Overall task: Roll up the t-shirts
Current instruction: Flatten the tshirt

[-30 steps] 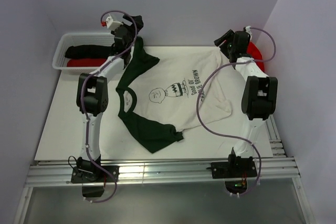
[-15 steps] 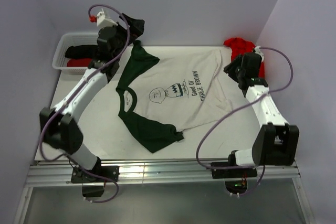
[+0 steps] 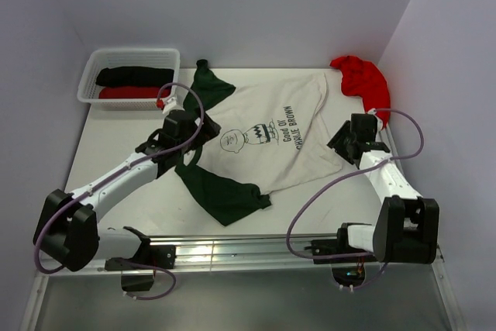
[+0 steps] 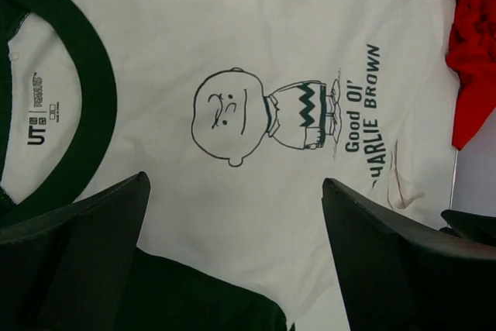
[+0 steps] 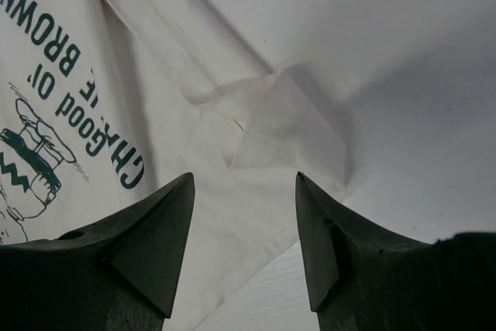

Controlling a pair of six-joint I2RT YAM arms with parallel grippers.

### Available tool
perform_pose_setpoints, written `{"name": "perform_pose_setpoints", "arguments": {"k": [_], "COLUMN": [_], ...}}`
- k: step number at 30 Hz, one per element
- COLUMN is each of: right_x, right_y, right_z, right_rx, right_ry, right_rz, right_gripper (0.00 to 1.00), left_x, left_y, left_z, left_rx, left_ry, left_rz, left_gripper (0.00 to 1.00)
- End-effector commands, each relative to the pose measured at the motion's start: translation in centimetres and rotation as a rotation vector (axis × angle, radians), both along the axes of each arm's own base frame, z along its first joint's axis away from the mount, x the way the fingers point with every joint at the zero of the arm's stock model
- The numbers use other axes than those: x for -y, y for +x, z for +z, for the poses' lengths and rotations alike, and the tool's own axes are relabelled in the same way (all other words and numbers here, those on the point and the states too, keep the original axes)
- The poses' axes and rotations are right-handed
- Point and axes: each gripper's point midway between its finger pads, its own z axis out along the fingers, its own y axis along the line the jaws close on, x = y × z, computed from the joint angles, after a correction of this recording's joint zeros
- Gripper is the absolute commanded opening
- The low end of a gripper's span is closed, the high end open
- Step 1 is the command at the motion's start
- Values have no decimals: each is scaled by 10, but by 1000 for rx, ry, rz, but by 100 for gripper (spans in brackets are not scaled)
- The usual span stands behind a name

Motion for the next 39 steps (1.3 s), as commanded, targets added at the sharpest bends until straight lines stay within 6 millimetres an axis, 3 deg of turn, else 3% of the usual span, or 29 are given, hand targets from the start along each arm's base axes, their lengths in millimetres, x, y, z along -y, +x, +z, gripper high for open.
{"name": "perform_pose_setpoints", "arguments": {"k": [1,2,10,17,23,29,30,34,39], "right_x": [-3,-8,-1,15,13,15,13,10,22], "right_y": [15,14,25,28,31,27,26,24,15], "right_z": [-3,-13,-30,-27,-34,-47,-50,-54,-50], "right_rx": [-5,-42,-102,-101,-150,-204,-216,-233,-237], "right_ry": [49,82,98,56,71,67,77,97,54], "right_rz": [-6,-7,-95,-208,-201,-224,-221,-224,-291], "right_gripper": [62,63,60,50,57,55,55,54,30], "left_x": [-5,-6,-1,-5,-15,-15,-19,-23,-32], "left_y": [8,8,13,20,26,28,24,22,21], "left_z": [2,-3,-31,-54,-88,-116,-128,-139,-144], "left_rx": [25,15,-46,-98,-194,-287,-339,-371,-380], "left_ry": [-15,-8,30,-44,-27,-21,3,-7,-19], "left_rz": [57,64,42,39,61,50,60,78,98], "left_gripper": [98,98,98,96,96,97,97,97,96]}}
